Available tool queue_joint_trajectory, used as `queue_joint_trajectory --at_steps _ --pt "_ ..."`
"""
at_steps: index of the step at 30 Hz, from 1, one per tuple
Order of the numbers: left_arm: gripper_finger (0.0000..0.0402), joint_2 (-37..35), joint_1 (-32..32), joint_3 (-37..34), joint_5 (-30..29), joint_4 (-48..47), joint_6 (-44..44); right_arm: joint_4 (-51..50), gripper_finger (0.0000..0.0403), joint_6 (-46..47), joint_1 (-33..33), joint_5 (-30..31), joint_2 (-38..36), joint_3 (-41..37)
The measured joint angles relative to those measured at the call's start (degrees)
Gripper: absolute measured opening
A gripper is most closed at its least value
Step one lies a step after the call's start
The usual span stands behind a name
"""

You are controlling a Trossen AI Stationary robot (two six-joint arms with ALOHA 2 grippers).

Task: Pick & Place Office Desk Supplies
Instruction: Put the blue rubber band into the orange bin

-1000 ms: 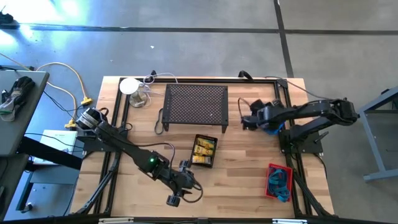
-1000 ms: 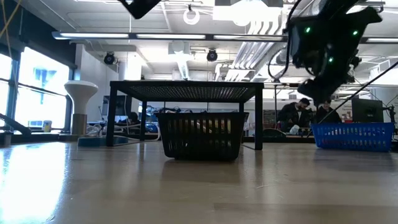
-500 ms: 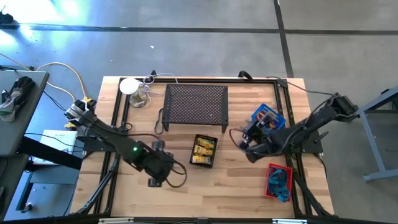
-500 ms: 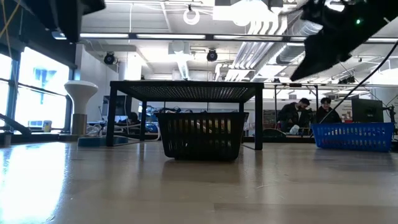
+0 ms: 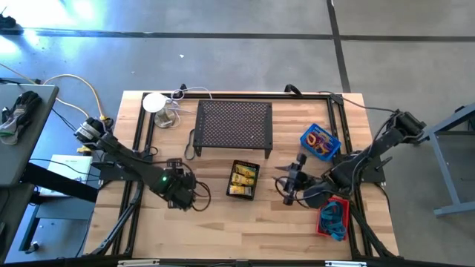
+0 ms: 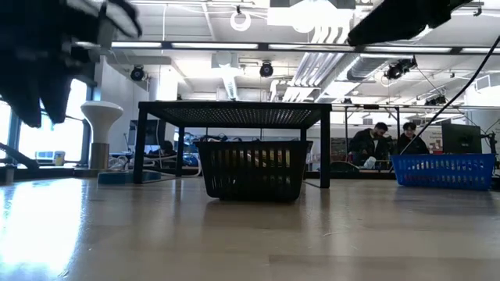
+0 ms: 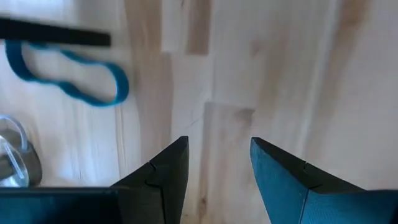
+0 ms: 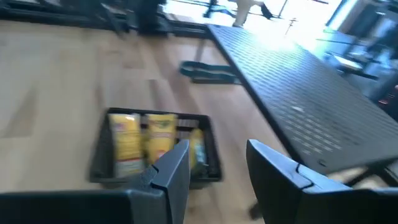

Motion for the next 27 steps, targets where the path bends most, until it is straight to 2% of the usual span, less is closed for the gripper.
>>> queue_joint_trajectory --at_steps 4,9,13,16,22,27 --pt "0.0163 -2.1 2.3 -5.4 -0.5 1.1 0.2 2.6 0.0146 -0.7 -0.1 -3.9 0.0 0.0" --pt "0.0163 -7.8 6.5 -10.1 -3.5 2.9 3.7 4.5 0.0146 -1.8 -0.1 -5.3 0.0 0.0" --pt "0.0163 -14.3 11.7 -14.6 -3.4 9.9 9.5 5.6 0.0146 -2.4 -0.9 -5.4 0.0 0.0" --pt "0.0163 -17.3 15.6 -15.9 -0.8 13.2 13.3 6.0 0.0146 -2.4 -1.7 -5.4 0.0 0.0" --pt "0.0163 -18.5 20.6 -19.3 2.7 20.5 20.7 6.4 0.0146 -2.4 -3.1 -7.5 0.0 0.0" --pt "0.0163 -18.5 25.2 -23.1 2.7 24.7 21.2 7.0 0.0146 -2.4 -3.2 -12.0 0.0 0.0"
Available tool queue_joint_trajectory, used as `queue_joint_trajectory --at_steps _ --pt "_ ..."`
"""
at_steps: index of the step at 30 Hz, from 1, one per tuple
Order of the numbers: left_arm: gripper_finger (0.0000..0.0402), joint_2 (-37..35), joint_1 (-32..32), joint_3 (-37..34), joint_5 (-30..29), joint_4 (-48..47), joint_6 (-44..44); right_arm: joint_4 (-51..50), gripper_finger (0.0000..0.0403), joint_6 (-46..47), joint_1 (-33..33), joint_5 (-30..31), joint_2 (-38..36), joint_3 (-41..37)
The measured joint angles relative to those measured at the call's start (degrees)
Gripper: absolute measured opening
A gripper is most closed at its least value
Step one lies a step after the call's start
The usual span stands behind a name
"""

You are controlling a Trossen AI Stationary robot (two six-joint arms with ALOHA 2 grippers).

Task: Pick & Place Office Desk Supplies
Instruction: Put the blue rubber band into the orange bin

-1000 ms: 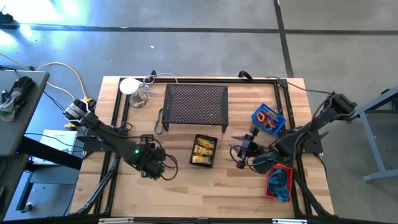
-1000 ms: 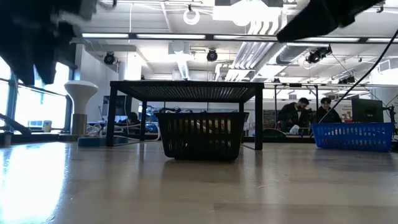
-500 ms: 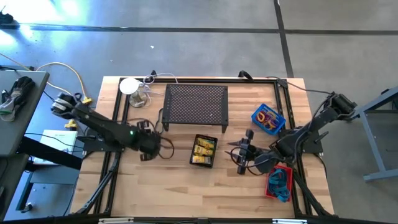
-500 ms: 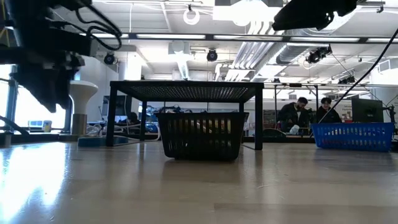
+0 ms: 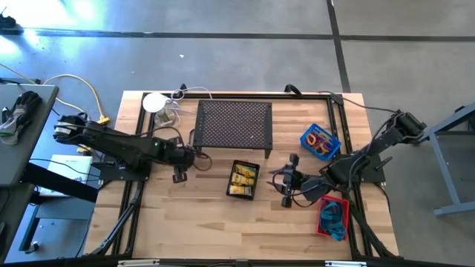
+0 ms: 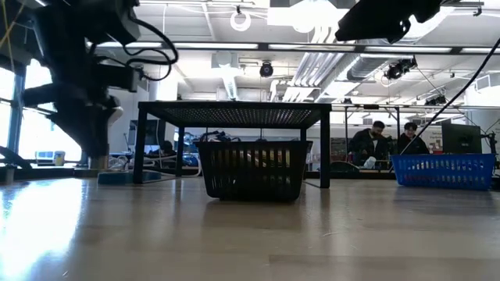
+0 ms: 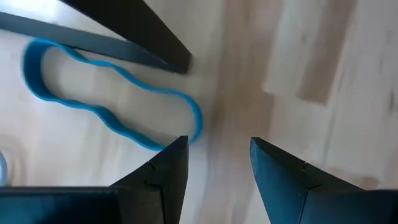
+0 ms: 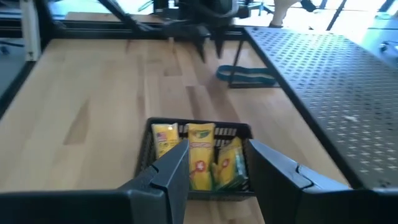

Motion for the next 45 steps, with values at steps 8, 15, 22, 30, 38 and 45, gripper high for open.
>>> queue_joint_trajectory --at_steps 8,15,22,30,38,45 --pt "0.0163 0.0 3.3 -0.3 -0.1 2.7 1.0 0.3 0.0146 0.0 0.0 -1.1 0.0 0.0" --pt "0.0163 0.0 4.9 -0.7 -0.1 3.1 1.0 0.2 0.0146 -0.2 0.0 -1.1 0.8 0.0" --pt "0.0163 0.0 4.6 -5.8 0.5 8.1 2.3 0.5 0.0146 -0.2 -0.2 -1.2 1.8 0.0" --pt "0.0163 0.0 4.6 -7.0 0.8 11.6 1.5 1.1 0.0146 -0.2 -0.3 -1.2 1.7 0.0" --pt "0.0163 0.0 4.6 -7.2 1.4 11.5 -0.1 1.4 0.0146 -0.2 -0.3 -1.2 1.7 0.0" --pt "0.0163 -0.1 4.6 -10.6 1.3 13.0 -0.1 2.0 0.0146 -0.2 -0.3 -1.3 1.7 0.0"
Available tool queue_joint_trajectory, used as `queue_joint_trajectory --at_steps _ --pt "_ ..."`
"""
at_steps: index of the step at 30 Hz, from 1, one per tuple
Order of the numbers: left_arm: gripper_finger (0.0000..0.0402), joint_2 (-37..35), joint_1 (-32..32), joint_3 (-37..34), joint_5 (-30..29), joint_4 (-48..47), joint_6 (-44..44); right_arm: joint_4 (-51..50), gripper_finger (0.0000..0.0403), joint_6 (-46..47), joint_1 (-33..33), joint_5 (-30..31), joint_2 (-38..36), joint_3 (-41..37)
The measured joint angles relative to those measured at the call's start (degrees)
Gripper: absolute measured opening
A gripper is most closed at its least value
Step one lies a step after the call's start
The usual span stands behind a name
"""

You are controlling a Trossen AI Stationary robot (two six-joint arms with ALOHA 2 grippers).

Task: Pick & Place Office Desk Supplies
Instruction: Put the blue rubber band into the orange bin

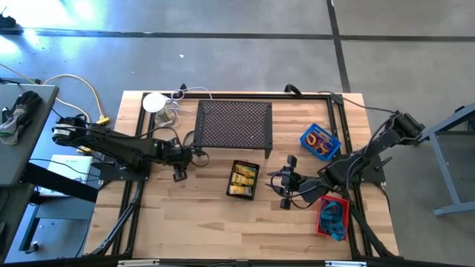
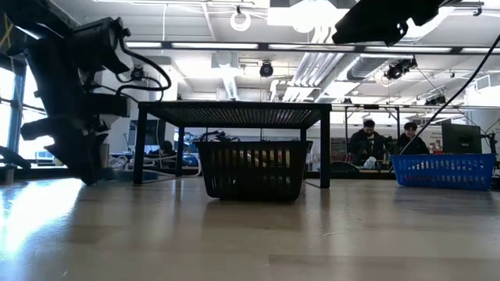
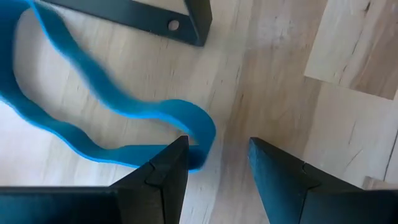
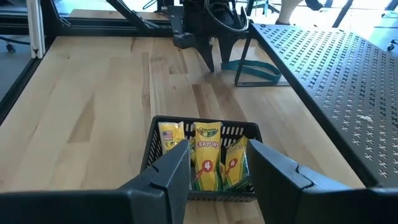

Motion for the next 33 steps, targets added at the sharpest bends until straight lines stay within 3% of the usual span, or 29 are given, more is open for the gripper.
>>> queue_joint_trajectory --at_steps 16,20,26,33 --pt "0.0157 0.0 0.0 -0.4 0.1 1.0 0.1 1.2 0.0146 0.0 0.0 0.0 0.0 0.0" --pt "0.0117 0.1 0.0 -0.4 0.5 1.2 0.0 1.2 0.0146 0.0 0.0 0.0 0.0 0.0" --pt "0.0013 0.1 0.0 -0.5 0.3 1.5 -1.3 1.2 0.0146 0.0 0.0 0.0 0.0 0.0" --pt "0.0003 0.1 -2.6 0.7 -1.3 0.5 -5.2 1.3 0.0146 0.0 0.0 -3.1 0.0 0.0"
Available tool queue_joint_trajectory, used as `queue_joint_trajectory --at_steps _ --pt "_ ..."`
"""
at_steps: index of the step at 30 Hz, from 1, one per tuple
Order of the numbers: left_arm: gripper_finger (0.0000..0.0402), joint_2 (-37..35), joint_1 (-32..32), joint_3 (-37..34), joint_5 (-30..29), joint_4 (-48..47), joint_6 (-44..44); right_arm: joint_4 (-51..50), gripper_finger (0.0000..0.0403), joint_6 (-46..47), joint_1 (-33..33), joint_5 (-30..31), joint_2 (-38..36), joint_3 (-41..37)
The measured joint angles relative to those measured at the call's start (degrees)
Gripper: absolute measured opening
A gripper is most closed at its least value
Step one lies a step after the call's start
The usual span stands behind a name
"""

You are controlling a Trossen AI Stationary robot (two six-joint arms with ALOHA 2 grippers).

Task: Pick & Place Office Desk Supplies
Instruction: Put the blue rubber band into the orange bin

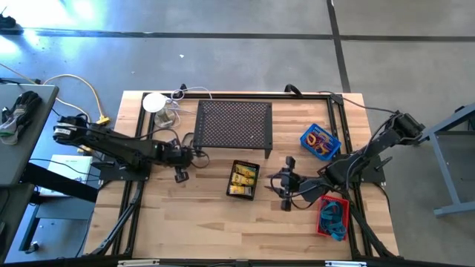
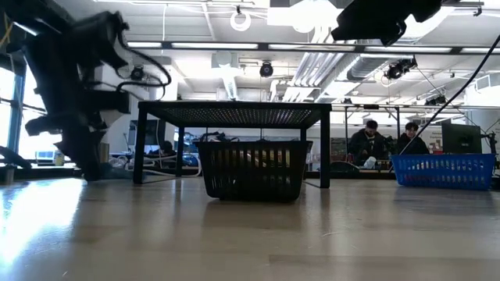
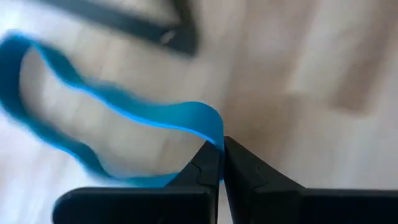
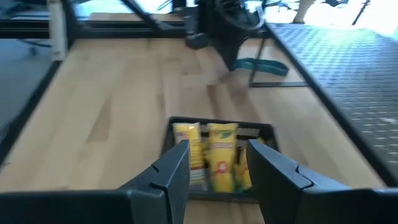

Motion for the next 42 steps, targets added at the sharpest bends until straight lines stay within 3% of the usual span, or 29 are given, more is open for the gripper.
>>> queue_joint_trajectory --at_steps 6,12,16,21,28,34,42 --pt "0.0002 0.0 -7.7 9.0 1.9 -1.9 -4.3 2.0 0.0146 -2.6 0.0 -5.7 0.0 0.0" --pt "0.0002 0.0 -15.2 22.4 5.5 -1.8 -7.5 3.4 0.0146 -2.7 0.0 -5.8 0.0 0.0" --pt "0.0001 0.0 -20.3 28.4 4.9 6.5 -5.9 4.5 0.0146 -2.8 0.5 -5.9 0.0 0.0" --pt "0.0001 1.5 -24.1 29.0 4.0 24.8 -0.4 11.6 0.0146 -5.7 0.4 -7.1 1.9 0.0" --pt "0.0001 7.6 -25.4 29.0 5.2 38.8 3.7 32.9 0.0146 -18.6 0.8 -9.0 10.4 0.1" --pt "0.0001 10.7 -24.3 29.0 5.3 43.1 3.7 48.9 0.0149 -23.3 -0.8 -11.2 17.1 0.1" --pt "0.0001 11.2 -23.4 29.0 5.3 41.3 3.7 49.6 0.0224 -11.7 -5.7 -19.3 17.9 2.2"
